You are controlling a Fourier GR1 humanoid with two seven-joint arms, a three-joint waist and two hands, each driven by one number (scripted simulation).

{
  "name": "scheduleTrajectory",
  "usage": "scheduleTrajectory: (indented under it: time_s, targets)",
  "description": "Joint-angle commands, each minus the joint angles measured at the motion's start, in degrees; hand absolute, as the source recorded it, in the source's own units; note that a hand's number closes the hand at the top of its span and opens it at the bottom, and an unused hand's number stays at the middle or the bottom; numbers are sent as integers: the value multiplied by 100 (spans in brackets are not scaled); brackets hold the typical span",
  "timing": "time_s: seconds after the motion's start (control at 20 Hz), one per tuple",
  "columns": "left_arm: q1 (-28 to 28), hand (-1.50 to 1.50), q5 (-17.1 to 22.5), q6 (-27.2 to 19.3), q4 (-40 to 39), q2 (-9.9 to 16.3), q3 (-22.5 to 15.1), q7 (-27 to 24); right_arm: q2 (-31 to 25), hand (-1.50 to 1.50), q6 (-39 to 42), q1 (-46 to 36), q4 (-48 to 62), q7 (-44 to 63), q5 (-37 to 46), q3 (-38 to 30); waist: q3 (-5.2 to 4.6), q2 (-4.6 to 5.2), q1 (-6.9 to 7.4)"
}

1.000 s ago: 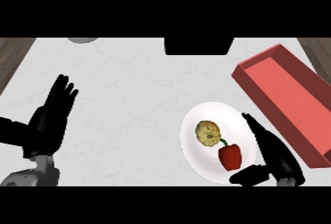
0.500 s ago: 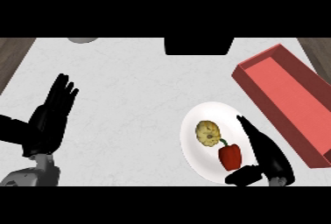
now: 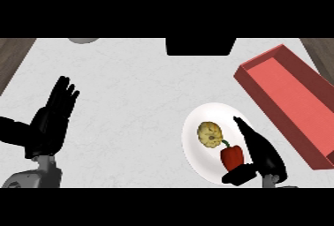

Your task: Pick the bell pepper from the plate and place it in the cardboard box

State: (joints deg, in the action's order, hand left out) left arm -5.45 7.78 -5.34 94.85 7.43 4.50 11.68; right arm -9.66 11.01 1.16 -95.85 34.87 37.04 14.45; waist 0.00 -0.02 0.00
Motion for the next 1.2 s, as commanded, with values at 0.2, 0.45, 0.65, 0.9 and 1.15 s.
scheduleTrajectory:
  time_s: [0.2, 0.45, 0.65, 0.9, 1.15]
  targets:
    - [-184, 0, -6, 177, -352, 2, 151, -99, 123, -150, -16, 90, 289, -402, 298, -102, 0, 0, -7]
    - [-185, 0, -359, -237, 342, -208, -214, 381, 228, -150, -136, 176, 429, -569, 434, -23, 1, -3, -2]
    - [262, 0, -69, 145, 398, -55, 22, 305, 288, 150, -278, -150, 936, -877, 604, -104, 1, -2, 17]
    - [-1, 0, -14, 222, -94, -60, 145, -42, 183, 150, -502, 191, 439, -895, 1343, 500, -1, -1, -4]
    - [-28, 0, -407, -205, 205, -299, -97, 79, 140, 150, -336, -176, 248, -791, 1346, 147, 0, -3, -2]
